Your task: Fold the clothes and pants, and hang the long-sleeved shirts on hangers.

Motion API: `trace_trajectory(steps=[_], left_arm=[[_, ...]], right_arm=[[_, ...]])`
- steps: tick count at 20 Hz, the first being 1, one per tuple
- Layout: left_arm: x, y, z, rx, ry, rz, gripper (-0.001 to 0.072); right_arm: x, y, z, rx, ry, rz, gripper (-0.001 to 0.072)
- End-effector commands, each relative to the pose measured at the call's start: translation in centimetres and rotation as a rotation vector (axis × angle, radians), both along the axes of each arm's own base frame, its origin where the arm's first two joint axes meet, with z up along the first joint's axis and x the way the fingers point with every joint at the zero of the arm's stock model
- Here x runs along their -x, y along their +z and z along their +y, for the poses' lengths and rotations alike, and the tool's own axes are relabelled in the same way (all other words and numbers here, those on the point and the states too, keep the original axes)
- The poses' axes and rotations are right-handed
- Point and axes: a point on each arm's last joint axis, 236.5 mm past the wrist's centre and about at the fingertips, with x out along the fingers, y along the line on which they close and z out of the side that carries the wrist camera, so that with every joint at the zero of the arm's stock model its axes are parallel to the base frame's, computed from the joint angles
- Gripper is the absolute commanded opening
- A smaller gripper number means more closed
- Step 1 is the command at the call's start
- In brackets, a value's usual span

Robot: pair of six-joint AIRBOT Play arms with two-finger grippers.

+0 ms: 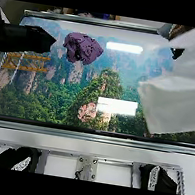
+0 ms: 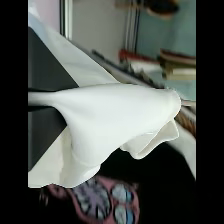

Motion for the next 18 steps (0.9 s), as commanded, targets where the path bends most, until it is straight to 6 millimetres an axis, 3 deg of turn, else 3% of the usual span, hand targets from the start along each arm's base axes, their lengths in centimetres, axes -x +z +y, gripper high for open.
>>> trace_trajectory(steps=[1,5,12,18], left_arm=[[-0.9,-1.3,-0.6,0.003,-0.014,0.036,0.0024],[-1.3,-1.6,-0.6,-0.003,-0.015,0.037,0.0023],[-1.3,-1.6,-0.6,-0.004,-0.015,0.037,0.0023],[-1.3,-1.6,-0.6,-0.004,-0.015,0.038,0.0024]], right_arm=[[5.9,2.5,-6.0,0.026,-0.331,-0.095,0.0013],[9.1,3.1,-9.1,0.013,-0.495,-0.145,0.0013],[12.6,3.0,-13.4,-0.028,-0.713,-0.202,0.0013],[11.8,8.2,-15.1,0.043,-0.743,-0.230,0.0013]])
